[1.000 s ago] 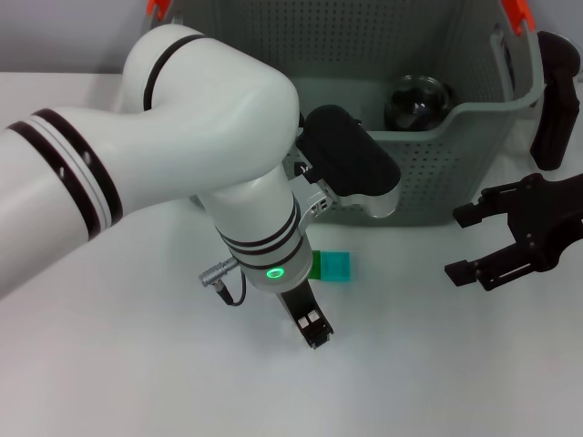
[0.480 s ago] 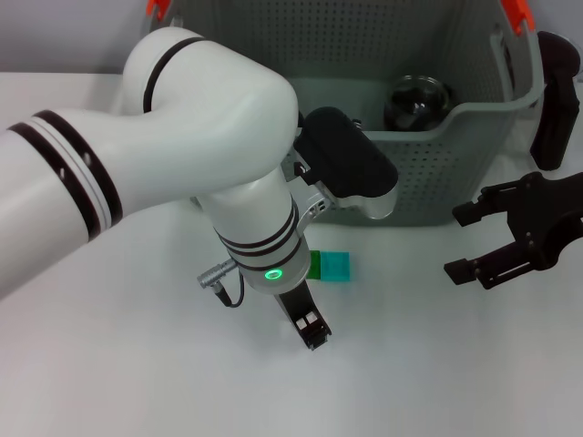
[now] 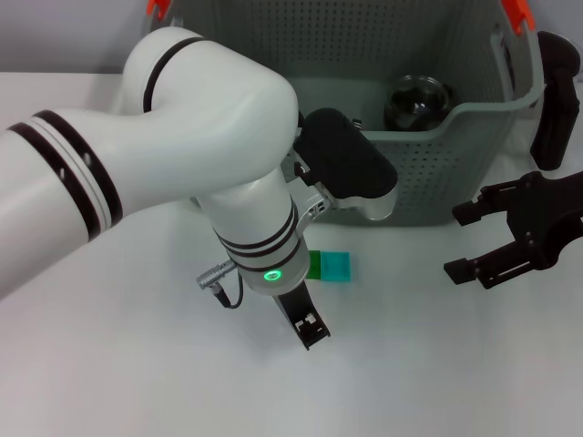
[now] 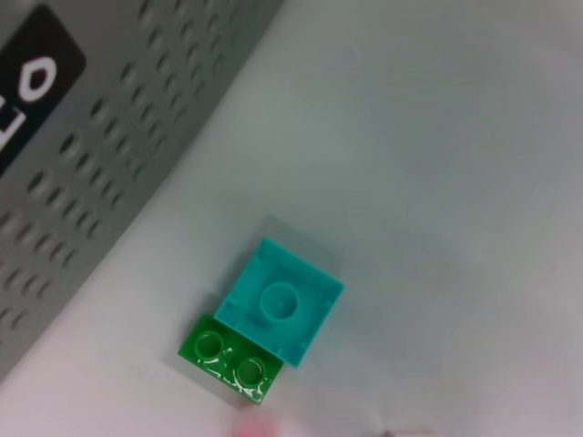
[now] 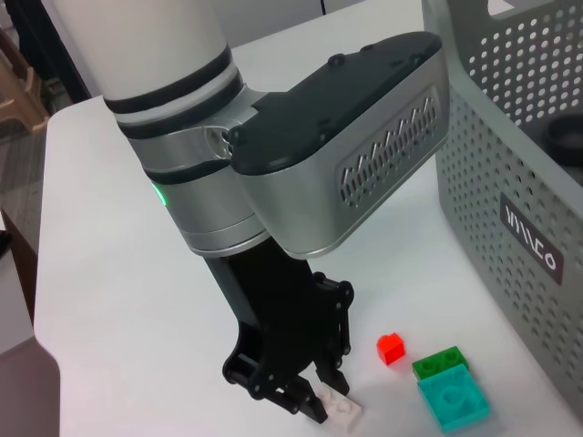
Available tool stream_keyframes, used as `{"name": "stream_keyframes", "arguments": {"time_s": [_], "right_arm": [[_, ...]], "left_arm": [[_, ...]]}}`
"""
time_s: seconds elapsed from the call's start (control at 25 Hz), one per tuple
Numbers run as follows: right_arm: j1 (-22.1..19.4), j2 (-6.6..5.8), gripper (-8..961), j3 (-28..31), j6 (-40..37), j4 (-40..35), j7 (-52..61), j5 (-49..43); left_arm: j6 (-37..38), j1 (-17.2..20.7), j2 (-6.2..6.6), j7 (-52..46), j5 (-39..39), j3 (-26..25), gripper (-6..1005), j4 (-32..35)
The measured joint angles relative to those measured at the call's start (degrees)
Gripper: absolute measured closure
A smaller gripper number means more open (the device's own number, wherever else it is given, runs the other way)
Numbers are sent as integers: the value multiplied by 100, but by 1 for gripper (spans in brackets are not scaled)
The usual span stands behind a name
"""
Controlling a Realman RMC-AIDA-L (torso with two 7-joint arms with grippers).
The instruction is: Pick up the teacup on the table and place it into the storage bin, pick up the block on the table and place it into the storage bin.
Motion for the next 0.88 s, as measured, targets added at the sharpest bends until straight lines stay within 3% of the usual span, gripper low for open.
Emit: {"name": "stream_keyframes", "arguments": {"time_s": [0.16,0.32,0.56,0.72,0.88], "right_arm": [[-3,0,7,0,-1,0,0,0],[-8,-24,7,7,-2,26,-22,5],[-40,-52,7,146,-61,41,-48,10],[-96,-57,7,167,-74,35,-50,10],[-148,-65,7,167,-74,40,-52,6]], "left_arm": [[142,-1,5,6,-23,-55,815,103],[740,74,26,107,-39,-353,814,599],[1545,756,17,579,-250,-1456,815,1925],[1807,1157,40,1130,-970,-2368,814,2487],[1983,1321,57,1734,-1744,-3452,814,2758]]}}
